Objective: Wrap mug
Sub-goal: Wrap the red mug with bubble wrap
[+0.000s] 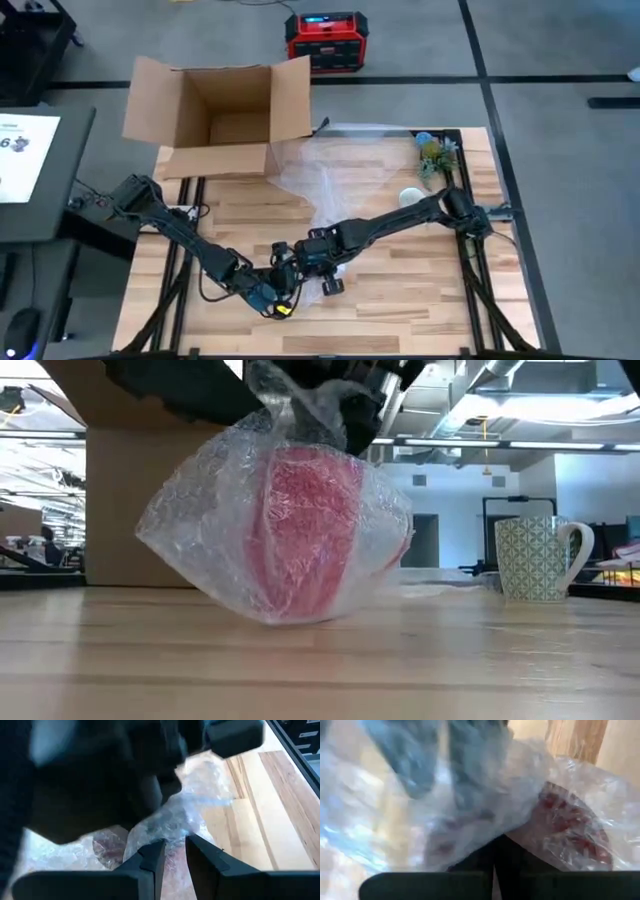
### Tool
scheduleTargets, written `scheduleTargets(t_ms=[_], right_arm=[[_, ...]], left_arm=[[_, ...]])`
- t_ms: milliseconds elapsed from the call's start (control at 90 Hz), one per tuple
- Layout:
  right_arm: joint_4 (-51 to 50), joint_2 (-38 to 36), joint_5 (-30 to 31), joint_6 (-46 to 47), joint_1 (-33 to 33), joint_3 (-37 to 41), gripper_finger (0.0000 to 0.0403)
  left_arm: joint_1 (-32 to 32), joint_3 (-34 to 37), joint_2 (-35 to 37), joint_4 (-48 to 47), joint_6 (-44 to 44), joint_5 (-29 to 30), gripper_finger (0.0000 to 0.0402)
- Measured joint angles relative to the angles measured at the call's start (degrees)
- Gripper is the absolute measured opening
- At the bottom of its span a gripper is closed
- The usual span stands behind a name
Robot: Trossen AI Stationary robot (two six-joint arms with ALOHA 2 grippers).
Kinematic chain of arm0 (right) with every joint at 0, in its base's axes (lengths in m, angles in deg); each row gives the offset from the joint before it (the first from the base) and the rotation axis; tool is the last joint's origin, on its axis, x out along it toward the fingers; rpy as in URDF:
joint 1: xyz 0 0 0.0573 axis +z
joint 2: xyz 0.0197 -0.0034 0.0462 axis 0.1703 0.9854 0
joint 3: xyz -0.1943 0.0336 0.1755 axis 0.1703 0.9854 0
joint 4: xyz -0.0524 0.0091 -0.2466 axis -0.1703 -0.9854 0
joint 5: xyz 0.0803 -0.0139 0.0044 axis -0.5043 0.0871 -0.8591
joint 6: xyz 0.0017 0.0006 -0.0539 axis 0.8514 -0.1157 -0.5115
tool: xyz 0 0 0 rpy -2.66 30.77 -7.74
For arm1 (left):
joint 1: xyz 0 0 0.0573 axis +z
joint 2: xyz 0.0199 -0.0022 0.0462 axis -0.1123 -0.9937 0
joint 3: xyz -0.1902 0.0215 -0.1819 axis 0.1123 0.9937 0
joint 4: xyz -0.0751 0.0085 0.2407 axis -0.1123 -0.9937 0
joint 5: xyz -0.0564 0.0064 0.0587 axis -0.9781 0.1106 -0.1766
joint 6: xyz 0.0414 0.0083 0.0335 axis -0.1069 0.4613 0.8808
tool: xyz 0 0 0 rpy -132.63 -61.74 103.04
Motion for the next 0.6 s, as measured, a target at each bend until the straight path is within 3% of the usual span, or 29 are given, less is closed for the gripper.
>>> scheduleTargets(t_ms=[467,600], right_arm=[[-1.8,-5.9,2.1,0.8,2.2,0.0,0.0],[1.2,-7.3,7.2,2.7,3.4,-0.1,0.0]], left_arm=[[0.0,0.0,0.0,-0.2,-0.2,-0.2,0.0056],[0.0,0.0,0.0,-0.2,-0.2,-0.1,0.0056]])
